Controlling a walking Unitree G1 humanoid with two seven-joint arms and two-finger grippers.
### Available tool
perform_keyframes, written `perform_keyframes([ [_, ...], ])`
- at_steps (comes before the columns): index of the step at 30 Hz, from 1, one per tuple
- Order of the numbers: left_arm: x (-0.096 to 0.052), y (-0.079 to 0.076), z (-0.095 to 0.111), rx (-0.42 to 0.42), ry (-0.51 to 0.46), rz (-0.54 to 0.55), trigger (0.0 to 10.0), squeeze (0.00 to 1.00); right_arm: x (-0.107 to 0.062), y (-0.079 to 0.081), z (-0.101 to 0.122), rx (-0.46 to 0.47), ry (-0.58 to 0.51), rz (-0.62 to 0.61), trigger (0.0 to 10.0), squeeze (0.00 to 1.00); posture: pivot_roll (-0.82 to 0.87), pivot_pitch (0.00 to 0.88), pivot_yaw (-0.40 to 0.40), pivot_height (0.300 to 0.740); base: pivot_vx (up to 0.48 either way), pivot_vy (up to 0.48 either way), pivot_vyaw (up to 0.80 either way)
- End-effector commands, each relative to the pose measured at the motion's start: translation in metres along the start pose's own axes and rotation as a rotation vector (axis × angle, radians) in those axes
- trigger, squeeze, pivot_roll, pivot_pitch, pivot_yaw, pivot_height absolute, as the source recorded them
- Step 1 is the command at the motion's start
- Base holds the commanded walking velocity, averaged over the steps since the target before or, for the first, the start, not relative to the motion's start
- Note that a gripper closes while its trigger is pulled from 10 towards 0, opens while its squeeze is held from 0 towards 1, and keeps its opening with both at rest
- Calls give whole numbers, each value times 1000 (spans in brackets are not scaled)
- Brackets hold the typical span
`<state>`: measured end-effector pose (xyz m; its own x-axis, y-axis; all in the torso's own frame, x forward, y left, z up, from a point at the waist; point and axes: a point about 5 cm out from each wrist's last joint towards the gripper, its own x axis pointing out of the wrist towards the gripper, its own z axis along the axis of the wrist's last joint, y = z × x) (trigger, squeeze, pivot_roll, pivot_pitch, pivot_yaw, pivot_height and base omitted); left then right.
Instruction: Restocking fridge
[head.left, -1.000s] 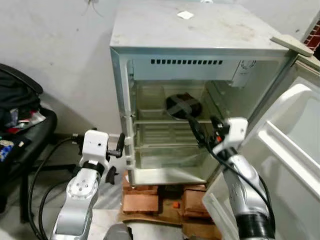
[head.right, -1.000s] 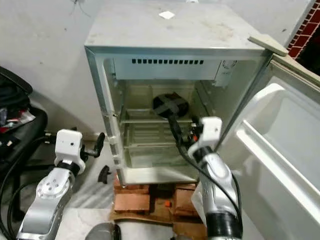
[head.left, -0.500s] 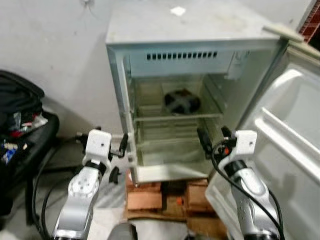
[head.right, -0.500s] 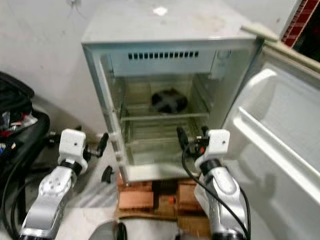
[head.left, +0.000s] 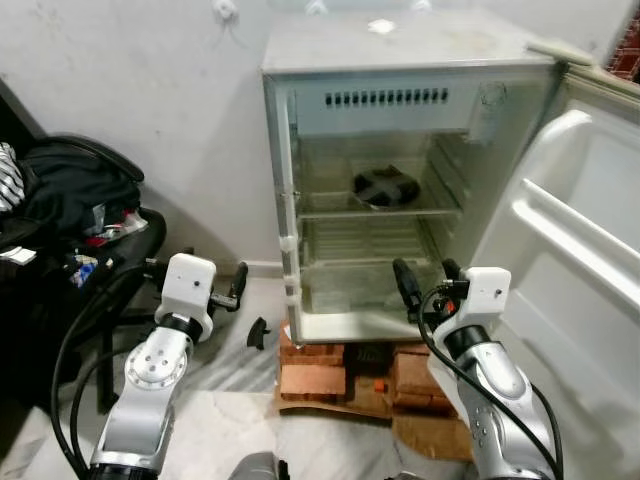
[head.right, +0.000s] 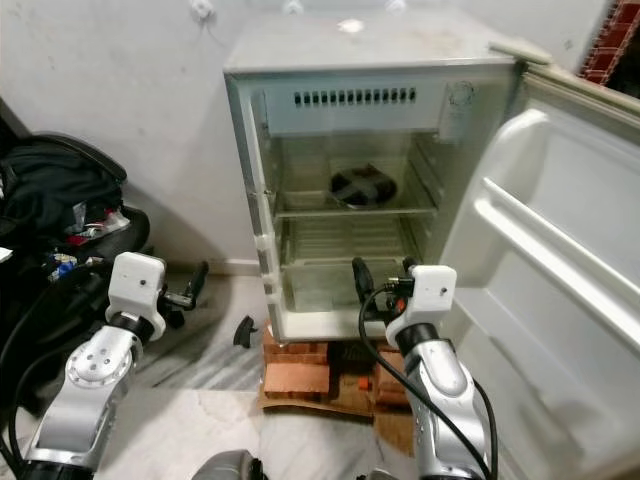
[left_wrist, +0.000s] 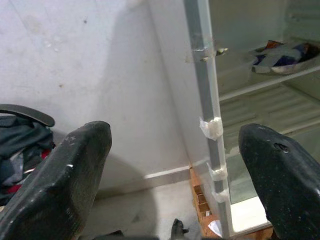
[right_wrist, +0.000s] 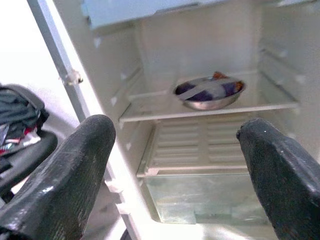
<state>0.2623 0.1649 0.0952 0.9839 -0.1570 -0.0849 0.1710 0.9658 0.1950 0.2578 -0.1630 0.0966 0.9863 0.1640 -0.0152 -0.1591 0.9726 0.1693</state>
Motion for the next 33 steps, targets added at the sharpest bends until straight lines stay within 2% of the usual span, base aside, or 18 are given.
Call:
perform_keyframes([
  [1,-1,-3,-4,7,19,-10,10000,0,2,-7,6,-11,-21,-30,10000,0,46,0,75,740,-240,0,0],
  [5,-3,-4,-8,3,28,-14,10000,0,-6,-13,5,-27,-22,-80,10000,0,39,0,60,740,0,0,0],
  [13,-6,-14,-11,-15,34,-34,10000,0,-26,-14,-10,-60,48,-110,10000,0,34,0,23,740,0,0,0],
  [16,-5,-17,-11,-18,33,-36,10000,0,-24,-12,-10,-66,49,-105,10000,0,36,0,11,740,0,0,0],
  [18,-4,-18,-10,-24,27,-30,10000,0,-16,-11,-6,-72,39,-91,10000,0,39,0,5,740,0,0,0],
  [25,-2,-15,-8,-23,16,-10,10000,0,-3,-15,1,-97,21,-74,10000,0,47,0,-4,740,-35,0,0],
  [33,-3,-8,-12,-11,22,-2,10000,0,-3,-10,-2,-133,39,-23,10000,0,49,0,-11,740,0,0,0],
])
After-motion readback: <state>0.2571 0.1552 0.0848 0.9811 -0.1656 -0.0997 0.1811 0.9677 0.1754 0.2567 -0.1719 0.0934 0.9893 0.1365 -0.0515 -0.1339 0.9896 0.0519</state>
